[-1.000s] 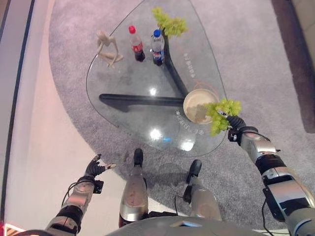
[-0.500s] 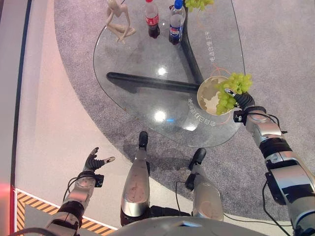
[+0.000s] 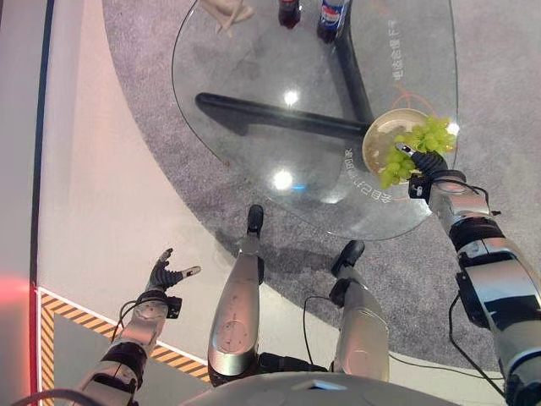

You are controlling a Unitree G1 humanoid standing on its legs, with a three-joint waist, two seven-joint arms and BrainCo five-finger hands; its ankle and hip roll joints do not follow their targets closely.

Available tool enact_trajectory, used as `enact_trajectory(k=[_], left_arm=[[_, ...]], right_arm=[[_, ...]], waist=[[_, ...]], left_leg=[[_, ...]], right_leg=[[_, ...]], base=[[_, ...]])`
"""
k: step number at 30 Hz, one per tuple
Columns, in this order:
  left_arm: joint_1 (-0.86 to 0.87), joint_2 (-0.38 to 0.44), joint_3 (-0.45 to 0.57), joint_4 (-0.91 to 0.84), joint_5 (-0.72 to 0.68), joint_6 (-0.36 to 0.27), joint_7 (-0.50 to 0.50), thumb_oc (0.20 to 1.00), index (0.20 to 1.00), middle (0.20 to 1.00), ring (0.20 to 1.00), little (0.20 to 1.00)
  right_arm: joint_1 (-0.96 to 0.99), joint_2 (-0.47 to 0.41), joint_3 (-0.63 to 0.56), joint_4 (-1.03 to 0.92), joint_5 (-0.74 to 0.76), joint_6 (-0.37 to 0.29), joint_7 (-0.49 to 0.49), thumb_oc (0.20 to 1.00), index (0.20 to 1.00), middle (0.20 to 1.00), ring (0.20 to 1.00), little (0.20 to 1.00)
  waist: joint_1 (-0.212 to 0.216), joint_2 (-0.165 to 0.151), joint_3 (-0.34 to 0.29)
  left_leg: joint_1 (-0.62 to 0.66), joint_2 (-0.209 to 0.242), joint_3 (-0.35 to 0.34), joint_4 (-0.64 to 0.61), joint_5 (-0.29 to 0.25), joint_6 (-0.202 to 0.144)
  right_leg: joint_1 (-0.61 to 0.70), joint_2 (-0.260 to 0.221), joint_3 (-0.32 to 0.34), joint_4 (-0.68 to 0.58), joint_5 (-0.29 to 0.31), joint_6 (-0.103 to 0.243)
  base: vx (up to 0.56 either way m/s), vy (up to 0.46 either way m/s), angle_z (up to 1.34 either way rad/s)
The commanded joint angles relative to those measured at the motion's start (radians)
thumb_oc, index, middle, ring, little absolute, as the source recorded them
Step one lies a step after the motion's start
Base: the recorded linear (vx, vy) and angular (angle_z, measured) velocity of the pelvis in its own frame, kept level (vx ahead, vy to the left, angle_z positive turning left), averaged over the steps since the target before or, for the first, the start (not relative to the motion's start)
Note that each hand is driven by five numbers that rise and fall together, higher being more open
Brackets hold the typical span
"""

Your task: Pick up fruits into the plate

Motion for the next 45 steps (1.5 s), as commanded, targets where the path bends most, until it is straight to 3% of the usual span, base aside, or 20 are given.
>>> enact_trajectory(k=[1,3,4,5,6,14,15,22,25,26,27,29,32,35,38,45], left_arm=[[0.032,0.011,-0.038,-0.012,-0.028,-0.015,0.025,1.0,1.0,1.0,1.0,1.0],[0.043,0.013,-0.049,-0.023,-0.026,-0.009,0.028,1.0,1.0,1.0,1.0,1.0],[0.062,0.012,-0.057,-0.024,-0.028,-0.01,0.029,1.0,1.0,1.0,1.0,1.0],[0.057,0.013,-0.055,-0.027,-0.028,-0.009,0.028,1.0,1.0,1.0,1.0,1.0],[0.078,0.013,-0.063,-0.03,-0.025,-0.009,0.027,1.0,1.0,1.0,1.0,1.0],[0.122,0.022,-0.085,-0.072,-0.025,-0.009,0.032,1.0,1.0,1.0,1.0,1.0],[0.124,0.024,-0.086,-0.074,-0.02,-0.008,0.033,1.0,1.0,1.0,1.0,1.0],[0.125,0.026,-0.08,-0.063,-0.015,-0.014,0.025,1.0,1.0,1.0,1.0,1.0],[0.114,0.025,-0.066,-0.05,-0.001,-0.004,0.023,1.0,1.0,1.0,1.0,1.0],[0.113,0.025,-0.064,-0.048,0.002,-0.002,0.022,1.0,1.0,1.0,1.0,1.0],[0.093,0.03,-0.051,-0.042,0.004,0.015,0.015,1.0,1.0,1.0,1.0,1.0],[0.073,0.036,-0.037,-0.025,0.014,0.031,0.015,1.0,1.0,1.0,1.0,1.0],[0.04,0.039,-0.012,0.015,0.044,0.066,0.011,1.0,1.0,1.0,1.0,1.0],[0.015,0.036,0.005,0.061,0.084,0.089,-0.003,1.0,1.0,1.0,1.0,1.0],[0.007,0.016,0.017,0.111,0.097,0.104,-0.02,1.0,1.0,1.0,1.0,1.0],[0.015,-0.042,0.057,0.207,0.089,0.085,-0.007,1.0,1.0,1.0,1.0,1.0]], right_arm=[[-0.064,-0.125,0.045,0.032,0.009,0.016,-0.062,0.2,0.2,0.2,0.2,0.2],[-0.082,-0.136,0.05,0.046,0.006,0.018,-0.084,0.2,0.2,0.2,0.2,0.2],[-0.085,-0.146,0.055,0.053,0.006,0.016,-0.097,0.2,0.2,0.2,0.2,0.2],[-0.097,-0.151,0.053,0.053,0.004,0.015,-0.1,0.2,0.2,0.2,0.2,0.2],[-0.099,-0.159,0.059,0.053,-0.002,0.016,-0.105,0.2,0.2,0.2,0.2,0.2],[-0.159,-0.213,0.074,0.048,-0.034,-0.022,-0.138,0.203,0.203,0.203,0.203,0.203],[-0.163,-0.215,0.072,0.049,-0.019,-0.017,-0.131,1.0,1.0,1.0,1.0,1.0],[-0.139,-0.188,0.049,0.084,0.103,0.062,0.049,1.0,1.0,1.0,1.0,1.0],[-0.087,-0.166,0.04,0.112,0.089,0.133,0.218,1.0,1.0,1.0,1.0,1.0],[-0.077,-0.162,0.039,0.115,0.084,0.133,0.232,1.0,1.0,1.0,1.0,1.0],[-0.04,-0.146,0.035,0.133,0.061,0.155,0.325,1.0,1.0,1.0,1.0,1.0],[0.013,-0.123,0.036,0.145,0.031,0.192,0.45,1.0,1.0,1.0,1.0,1.0],[0.097,-0.069,0.032,0.162,-0.012,0.221,0.56,1.0,1.0,1.0,1.0,1.0],[0.195,-0.012,0.005,0.165,-0.047,0.218,0.592,1.0,1.0,1.0,1.0,1.0],[0.304,0.064,-0.015,0.148,-0.024,0.22,0.562,1.0,1.0,1.0,1.0,1.0],[0.601,0.213,-0.034,0.142,-0.132,0.115,0.434,1.0,1.0,1.0,1.0,1.0]], waist=[[0.019,0.068,-0.016],[0.023,0.08,-0.016],[0.023,0.084,-0.016],[0.025,0.088,-0.016],[0.025,0.091,-0.016],[0.026,0.111,-0.016],[0.027,0.112,-0.016],[0.023,0.106,-0.016],[0.017,0.092,-0.016],[0.016,0.09,-0.016],[0.011,0.081,-0.016],[0.003,0.065,-0.016],[-0.013,0.035,-0.016],[-0.034,0.007,-0.016],[-0.059,-0.022,-0.04],[-0.122,-0.092,-0.201]], left_leg=[[-0.061,-0.11,0.016,0.077,-0.098,0.064],[-0.081,-0.115,0.016,0.086,-0.097,0.066],[-0.07,-0.121,0.014,0.1,-0.129,0.061],[-0.097,-0.12,0.017,0.098,-0.099,0.068],[-0.081,-0.125,0.015,0.109,-0.131,0.063],[-0.13,-0.129,0.034,0.156,-0.144,0.068],[-0.136,-0.129,0.034,0.164,-0.146,0.068],[-0.111,-0.12,0.036,0.148,-0.149,0.065],[-0.068,-0.115,0.038,0.117,-0.142,0.062],[-0.062,-0.114,0.039,0.114,-0.142,0.061],[-0.053,-0.106,0.043,0.096,-0.11,0.065],[-0.009,-0.1,0.046,0.079,-0.108,0.063],[0.075,-0.088,0.057,0.054,-0.113,0.06],[0.175,-0.068,0.072,0.014,-0.113,0.05],[0.278,-0.048,0.083,-0.034,-0.111,0.041],[0.424,0.002,0.139,-0.132,-0.102,0.027]], right_leg=[[-0.092,0.056,-0.009,0.177,-0.093,-0.051],[-0.114,0.052,-0.008,0.191,-0.095,-0.051],[-0.111,0.047,0.008,0.216,-0.129,-0.042],[-0.132,0.048,-0.006,0.207,-0.099,-0.054],[-0.123,0.043,0.011,0.227,-0.133,-0.043],[-0.176,0.033,0.016,0.262,-0.138,-0.047],[-0.183,0.031,0.017,0.27,-0.139,-0.047],[-0.17,0.043,0.023,0.263,-0.142,-0.05],[-0.131,0.051,0.019,0.23,-0.135,-0.049],[-0.125,0.052,0.019,0.226,-0.134,-0.049],[-0.11,0.058,0.006,0.189,-0.094,-0.057],[-0.066,0.064,0.006,0.159,-0.086,-0.054],[0.02,0.074,0.011,0.112,-0.075,-0.046],[0.125,0.086,0.011,0.048,-0.062,-0.04],[0.232,0.098,0.023,-0.026,-0.045,-0.034],[0.378,0.098,0.04,-0.167,0.006,-0.004]], base=[[0.0,0.007,0.1],[0.04,-0.001,0.12],[0.01,0.018,0.08],[0.09,0.006,0.07],[0.02,0.03,0.04],[0.01,0.001,0.0],[0.0,0.0,0.0],[-0.01,0.004,-0.01],[-0.04,0.015,-0.02],[-0.12,0.032,-0.01],[-0.12,0.03,-0.03],[-0.09,0.007,-0.02],[-0.02,-0.012,0.05],[0.0,0.008,-0.05],[0.06,0.036,-0.17],[0.08,-0.003,-0.21]])
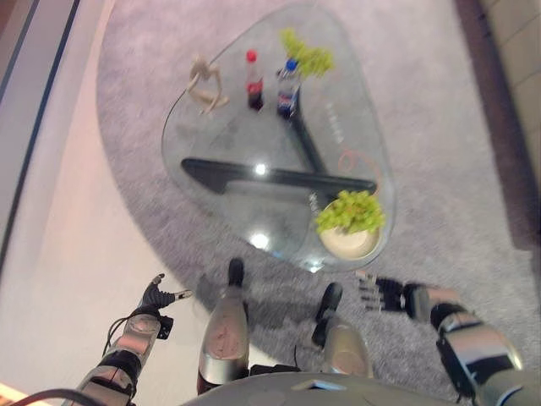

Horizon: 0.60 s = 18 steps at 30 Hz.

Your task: Pick up fruits into the plate

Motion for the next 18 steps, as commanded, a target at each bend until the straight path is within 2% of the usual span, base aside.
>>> enact_trajectory(k=[1,2,3,4,5,6,8,10,13,16,18], left_arm=[[-0.006,-0.036,0.029,0.044,0.024,-0.007,0.035,1.0,1.0,1.0,1.0,1.0],[0.0,-0.045,0.043,0.064,0.038,-0.016,0.041,1.0,1.0,1.0,1.0,1.0],[0.004,-0.056,0.054,0.085,0.044,-0.027,0.055,1.0,1.0,1.0,1.0,1.0],[0.006,-0.057,0.056,0.089,0.045,-0.027,0.056,1.0,1.0,1.0,1.0,1.0],[0.01,-0.061,0.06,0.097,0.048,-0.029,0.063,1.0,1.0,1.0,1.0,1.0],[0.019,-0.07,0.068,0.125,0.049,-0.035,0.076,1.0,1.0,1.0,1.0,1.0],[0.034,-0.077,0.078,0.155,0.059,-0.047,0.082,1.0,1.0,1.0,1.0,1.0],[0.049,-0.083,0.085,0.181,0.054,-0.054,0.087,1.0,1.0,1.0,1.0,1.0],[0.068,-0.092,0.1,0.228,0.049,-0.059,0.061,1.0,1.0,1.0,1.0,1.0],[0.074,-0.098,0.115,0.258,0.057,-0.048,0.04,1.0,1.0,1.0,1.0,1.0],[0.074,-0.102,0.124,0.273,0.053,-0.046,0.018,1.0,1.0,1.0,1.0,1.0]], right_arm=[[0.003,-0.033,0.011,0.013,-0.053,-0.046,-0.065,1.0,1.0,1.0,1.0,1.0],[0.037,-0.004,0.007,0.022,-0.059,-0.084,-0.123,1.0,1.0,1.0,1.0,1.0],[0.067,0.024,-0.001,0.017,-0.066,-0.141,-0.227,1.0,1.0,1.0,1.0,1.0],[0.073,0.028,-0.002,0.016,-0.072,-0.155,-0.241,1.0,1.0,1.0,1.0,1.0],[0.087,0.039,-0.006,0.011,-0.095,-0.206,-0.298,1.0,1.0,1.0,1.0,1.0],[0.115,0.053,-0.009,-0.004,-0.17,-0.323,-0.42,1.0,1.0,1.0,1.0,1.0],[0.145,0.053,-0.007,-0.035,-0.242,-0.41,-0.576,1.0,1.0,1.0,1.0,1.0],[0.175,0.051,-0.026,-0.061,-0.285,-0.46,-0.651,1.0,1.0,1.0,1.0,1.0],[0.221,0.06,-0.045,-0.056,-0.37,-0.512,-0.679,1.0,1.0,1.0,1.0,1.0],[0.24,0.07,-0.043,-0.03,-0.381,-0.522,-0.651,1.0,1.0,1.0,1.0,1.0],[0.246,0.08,-0.041,-0.011,-0.37,-0.503,-0.618,1.0,1.0,1.0,1.0,1.0]], waist=[[-0.007,0.045,-0.002],[-0.014,0.04,-0.024],[-0.023,0.035,-0.046],[-0.024,0.034,-0.05],[-0.029,0.032,-0.06],[-0.041,0.029,-0.081],[-0.058,0.025,-0.103],[-0.077,0.025,-0.123],[-0.103,0.027,-0.149],[-0.11,0.028,-0.166],[-0.113,0.026,-0.178]], left_leg=[[0.013,-0.016,0.047,0.0,-0.068,0.025],[0.032,-0.007,0.054,-0.01,-0.067,0.021],[0.05,0.0,0.063,-0.025,-0.066,0.017],[0.054,0.001,0.065,-0.028,-0.065,0.017],[0.06,0.003,0.07,-0.034,-0.065,0.016],[0.073,0.01,0.082,-0.04,-0.064,0.013],[0.084,0.015,0.097,-0.041,-0.067,0.011],[0.096,0.02,0.113,-0.042,-0.072,0.012],[0.114,0.026,0.133,-0.037,-0.085,0.014],[0.129,0.028,0.137,-0.033,-0.097,0.015],[0.139,0.03,0.138,-0.03,-0.104,0.014]], right_leg=[[-0.03,0.047,-0.002,0.075,-0.041,-0.011],[-0.012,0.047,-0.002,0.059,-0.036,-0.008],[0.004,0.048,-0.001,0.041,-0.031,-0.003],[0.007,0.048,-0.001,0.037,-0.03,-0.003],[0.013,0.049,0.0,0.031,-0.029,-0.002],[0.026,0.048,0.002,0.02,-0.027,0.001],[0.035,0.044,0.007,0.012,-0.024,0.006],[0.042,0.042,0.014,0.007,-0.023,0.01],[0.052,0.037,0.029,0.002,-0.026,0.014],[0.067,0.033,0.037,-0.004,-0.03,0.016],[0.077,0.031,0.04,-0.004,-0.033,0.018]], base=[[0.07,-0.03,-0.28],[0.04,-0.025,-0.25],[0.05,-0.026,-0.19],[0.02,-0.014,-0.12],[0.02,0.006,-0.14],[0.02,0.017,-0.21],[0.0,0.039,-0.29],[0.0,0.055,-0.12],[0.01,0.059,-0.22],[0.02,0.017,-0.13],[0.04,0.003,-0.02]])
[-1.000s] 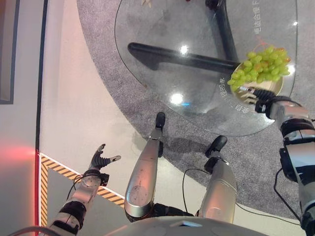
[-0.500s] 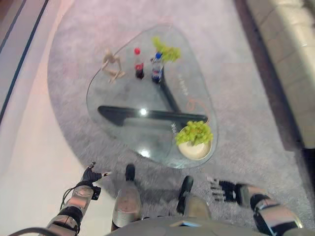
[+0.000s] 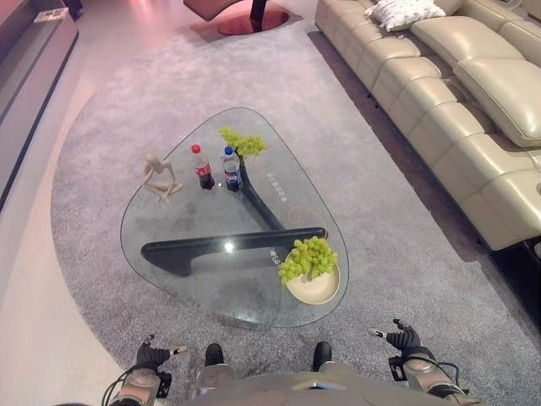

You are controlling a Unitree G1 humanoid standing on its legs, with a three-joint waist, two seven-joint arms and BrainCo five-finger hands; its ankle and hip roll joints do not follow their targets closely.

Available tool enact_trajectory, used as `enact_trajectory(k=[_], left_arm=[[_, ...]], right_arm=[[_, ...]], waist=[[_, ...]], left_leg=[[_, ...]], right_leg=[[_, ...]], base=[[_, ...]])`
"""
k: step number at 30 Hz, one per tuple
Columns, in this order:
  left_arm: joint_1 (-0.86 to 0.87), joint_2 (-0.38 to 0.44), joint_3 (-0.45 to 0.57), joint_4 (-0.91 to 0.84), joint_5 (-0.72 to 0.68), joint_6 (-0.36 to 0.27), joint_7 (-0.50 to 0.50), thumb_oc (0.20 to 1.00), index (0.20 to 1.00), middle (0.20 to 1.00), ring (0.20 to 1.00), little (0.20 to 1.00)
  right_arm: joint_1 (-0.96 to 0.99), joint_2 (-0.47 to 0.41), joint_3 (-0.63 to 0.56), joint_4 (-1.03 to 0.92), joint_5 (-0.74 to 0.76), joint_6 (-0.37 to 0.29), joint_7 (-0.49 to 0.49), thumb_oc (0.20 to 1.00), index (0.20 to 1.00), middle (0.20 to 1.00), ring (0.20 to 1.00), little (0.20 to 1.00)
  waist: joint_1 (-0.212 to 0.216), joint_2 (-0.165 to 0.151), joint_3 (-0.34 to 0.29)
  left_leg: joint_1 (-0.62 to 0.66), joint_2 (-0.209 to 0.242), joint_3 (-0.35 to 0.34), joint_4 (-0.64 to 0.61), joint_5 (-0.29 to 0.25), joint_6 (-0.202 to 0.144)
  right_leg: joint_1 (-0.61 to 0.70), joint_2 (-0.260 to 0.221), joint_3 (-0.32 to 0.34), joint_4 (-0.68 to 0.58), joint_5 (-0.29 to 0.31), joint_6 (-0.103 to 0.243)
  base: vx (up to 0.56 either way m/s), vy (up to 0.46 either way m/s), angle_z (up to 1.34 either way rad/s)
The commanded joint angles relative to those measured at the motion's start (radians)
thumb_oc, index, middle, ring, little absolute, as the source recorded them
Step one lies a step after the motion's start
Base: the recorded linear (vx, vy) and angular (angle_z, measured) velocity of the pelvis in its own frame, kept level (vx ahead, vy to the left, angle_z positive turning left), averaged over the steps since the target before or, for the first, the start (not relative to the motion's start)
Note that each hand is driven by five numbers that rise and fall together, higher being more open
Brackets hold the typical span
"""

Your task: Pick up fruits into the plate

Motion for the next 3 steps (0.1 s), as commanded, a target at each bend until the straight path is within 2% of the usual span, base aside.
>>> enact_trajectory(k=[1,3], left_arm=[[-0.055,-0.002,0.058,0.063,0.02,-0.014,-0.03,1.0,1.0,1.0,1.0,1.0],[-0.059,-0.008,0.055,0.066,0.02,-0.009,-0.042,1.0,1.0,1.0,1.0,1.0]], right_arm=[[-0.039,0.0,0.001,0.033,0.007,-0.001,0.043,1.0,1.0,1.0,1.0,1.0],[-0.039,0.009,0.004,0.05,0.01,0.035,0.089,1.0,1.0,1.0,1.0,1.0]], waist=[[-0.005,-0.01,0.044],[-0.007,-0.01,0.037]], left_leg=[[0.001,-0.014,0.027,0.065,-0.094,0.043],[0.009,-0.012,0.026,0.065,-0.097,0.042]], right_leg=[[0.022,-0.023,-0.033,0.069,-0.04,0.025],[0.029,-0.022,-0.03,0.066,-0.04,0.025]], base=[[0.04,-0.008,-0.01],[0.03,-0.008,-0.05]])
